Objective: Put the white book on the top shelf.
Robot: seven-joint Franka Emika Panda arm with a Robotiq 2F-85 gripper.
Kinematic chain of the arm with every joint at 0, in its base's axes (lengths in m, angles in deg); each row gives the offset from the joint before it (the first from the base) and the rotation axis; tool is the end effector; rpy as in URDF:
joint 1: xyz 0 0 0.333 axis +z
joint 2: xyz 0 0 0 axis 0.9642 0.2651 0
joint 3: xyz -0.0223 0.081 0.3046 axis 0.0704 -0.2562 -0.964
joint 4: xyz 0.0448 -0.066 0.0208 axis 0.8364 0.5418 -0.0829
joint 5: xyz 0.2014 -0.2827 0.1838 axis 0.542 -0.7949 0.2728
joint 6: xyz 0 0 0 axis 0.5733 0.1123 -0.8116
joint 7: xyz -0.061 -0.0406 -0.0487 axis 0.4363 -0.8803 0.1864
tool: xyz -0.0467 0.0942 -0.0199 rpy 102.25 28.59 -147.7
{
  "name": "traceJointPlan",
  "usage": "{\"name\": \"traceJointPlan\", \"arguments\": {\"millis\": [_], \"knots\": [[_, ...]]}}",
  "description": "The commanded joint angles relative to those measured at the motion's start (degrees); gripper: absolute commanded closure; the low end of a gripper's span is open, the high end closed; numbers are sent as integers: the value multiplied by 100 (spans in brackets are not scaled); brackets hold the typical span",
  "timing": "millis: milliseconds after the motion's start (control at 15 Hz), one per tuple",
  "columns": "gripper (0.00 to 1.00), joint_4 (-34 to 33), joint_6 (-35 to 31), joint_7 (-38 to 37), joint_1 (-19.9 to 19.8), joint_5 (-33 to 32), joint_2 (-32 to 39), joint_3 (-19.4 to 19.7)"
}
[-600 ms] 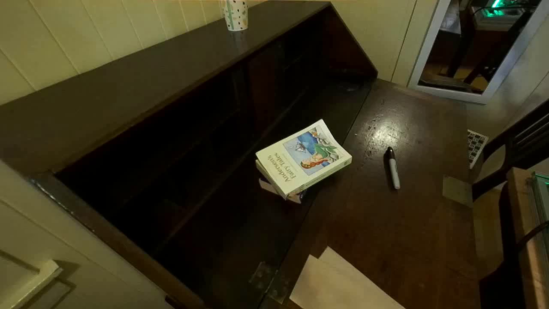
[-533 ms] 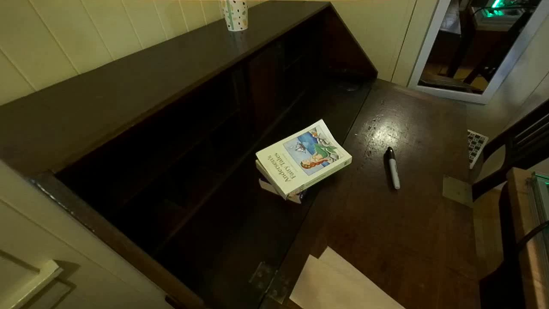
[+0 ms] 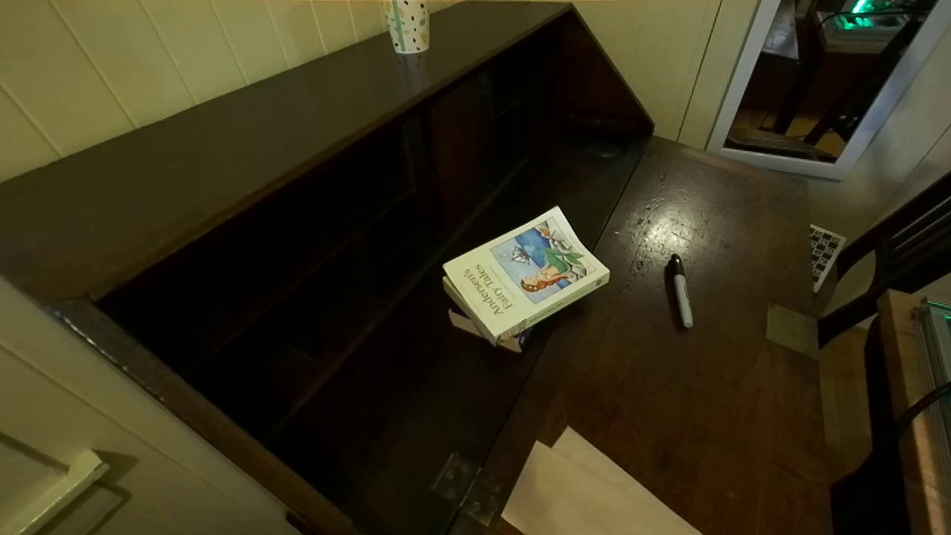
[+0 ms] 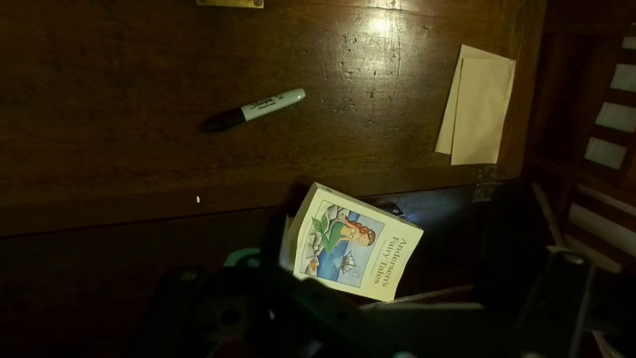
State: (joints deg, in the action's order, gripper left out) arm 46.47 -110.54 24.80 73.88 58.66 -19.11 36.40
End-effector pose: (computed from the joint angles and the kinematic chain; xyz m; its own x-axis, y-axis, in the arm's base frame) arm 0.3538 -0.1288 0.5335 0.9965 0.0340 0.0762 0.0533 -0.9619 -0.2680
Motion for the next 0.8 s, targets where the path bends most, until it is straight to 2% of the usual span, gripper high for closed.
{"name": "traceJointPlan", "arguments": {"millis": [0,333,533,733], "knots": [[0,-84,-211,117,-230,379,568,220],[0,95,-550,633,-339,1719,1350,744],[0,156,-480,1232,-376,2574,1894,876],[0,139,-292,1862,-464,3357,2512,848]]}}
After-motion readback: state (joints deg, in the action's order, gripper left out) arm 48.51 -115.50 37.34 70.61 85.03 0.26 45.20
